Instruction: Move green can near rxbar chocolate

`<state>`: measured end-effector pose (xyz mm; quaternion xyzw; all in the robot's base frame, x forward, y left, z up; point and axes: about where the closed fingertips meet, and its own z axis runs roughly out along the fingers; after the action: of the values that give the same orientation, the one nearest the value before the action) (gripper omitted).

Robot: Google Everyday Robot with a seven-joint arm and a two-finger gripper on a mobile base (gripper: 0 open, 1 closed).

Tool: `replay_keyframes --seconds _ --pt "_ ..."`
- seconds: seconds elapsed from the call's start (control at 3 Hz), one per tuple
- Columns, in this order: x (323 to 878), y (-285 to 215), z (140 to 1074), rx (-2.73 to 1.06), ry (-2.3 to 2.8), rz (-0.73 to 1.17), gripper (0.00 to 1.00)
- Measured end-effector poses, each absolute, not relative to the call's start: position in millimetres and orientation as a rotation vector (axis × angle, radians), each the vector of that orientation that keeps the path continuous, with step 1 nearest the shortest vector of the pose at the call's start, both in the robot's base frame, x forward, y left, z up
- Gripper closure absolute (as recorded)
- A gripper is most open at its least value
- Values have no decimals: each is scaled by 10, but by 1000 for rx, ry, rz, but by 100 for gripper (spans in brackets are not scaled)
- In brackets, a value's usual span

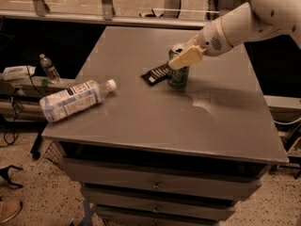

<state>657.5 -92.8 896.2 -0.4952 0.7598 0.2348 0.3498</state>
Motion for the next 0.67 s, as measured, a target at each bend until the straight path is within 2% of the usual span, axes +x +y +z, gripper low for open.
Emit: replay_keyframes --seconds 0.33,0.67 --pt "6575 -921 8957 -1284 1968 609 5" --pt "6576 -906 8946 -1286 1968 612 0"
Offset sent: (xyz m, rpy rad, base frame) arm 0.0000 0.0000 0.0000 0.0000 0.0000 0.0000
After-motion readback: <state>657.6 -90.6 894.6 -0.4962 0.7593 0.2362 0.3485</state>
